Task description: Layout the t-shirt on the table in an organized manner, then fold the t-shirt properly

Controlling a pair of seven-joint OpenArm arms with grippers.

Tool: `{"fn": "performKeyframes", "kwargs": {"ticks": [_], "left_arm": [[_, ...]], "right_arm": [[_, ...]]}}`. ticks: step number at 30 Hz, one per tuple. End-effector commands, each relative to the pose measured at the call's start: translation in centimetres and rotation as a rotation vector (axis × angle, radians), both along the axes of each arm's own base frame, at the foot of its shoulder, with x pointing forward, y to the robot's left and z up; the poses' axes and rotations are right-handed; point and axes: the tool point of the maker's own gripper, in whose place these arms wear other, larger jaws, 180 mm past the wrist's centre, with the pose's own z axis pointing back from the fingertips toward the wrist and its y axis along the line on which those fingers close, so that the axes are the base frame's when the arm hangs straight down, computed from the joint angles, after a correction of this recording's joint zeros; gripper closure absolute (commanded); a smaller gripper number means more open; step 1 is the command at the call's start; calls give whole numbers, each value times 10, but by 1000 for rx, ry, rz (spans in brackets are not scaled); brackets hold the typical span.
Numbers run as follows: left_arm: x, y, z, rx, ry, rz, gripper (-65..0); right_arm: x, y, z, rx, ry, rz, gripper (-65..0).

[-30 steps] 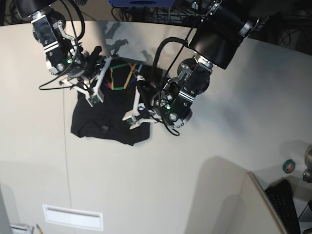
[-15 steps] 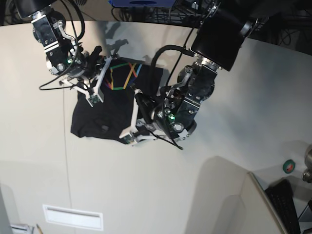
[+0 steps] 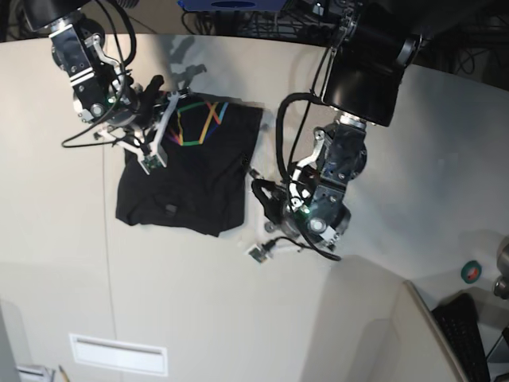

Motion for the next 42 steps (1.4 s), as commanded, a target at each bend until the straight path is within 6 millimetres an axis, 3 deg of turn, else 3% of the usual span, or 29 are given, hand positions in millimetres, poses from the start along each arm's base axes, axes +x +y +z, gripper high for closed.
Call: {"fn": "performKeyframes", "kwargs": {"ticks": [1,4,7,12,14,17,21,25,29,34,40,42], "left_arm": [[11,-24,25,-65,-63,-31,0],[1,-24,36,-72,-88,-26,0],[-5,-21,47,-98,-124,-9,0],[-22,48,59,-133,-180,216,0],[-40,77,58,-78,-184,192,0],[-74,117,53,18,-154,139,0],[-139,164,25,42,-80,229,0],[-210,182,0,-37,-47,292,0],[-271,218,-17,-71,-20,405,0],[-315,231,-48,-141,29,510,0],[-359,231,-113,-281,110,708,0],[-366,231,-131,-328,117,784,0]], "right_arm": [[-14,-18,-8,-75,64,-6,0],[-5,-7,14,-41,-5,1,0],[7,9,47,8,-102,23,0],[11,22,94,52,-207,53,0],[15,12,109,51,-243,18,0],[10,-11,112,18,-220,-53,0],[-21,-46,97,-37,-138,-145,0],[-76,-84,82,-102,-29,-235,0],[-145,-99,70,-117,51,-310,0],[-208,-86,42,-49,204,-294,0],[-285,-104,-34,-44,422,-440,0],[-299,-104,-61,-53,452,-436,0]]}}
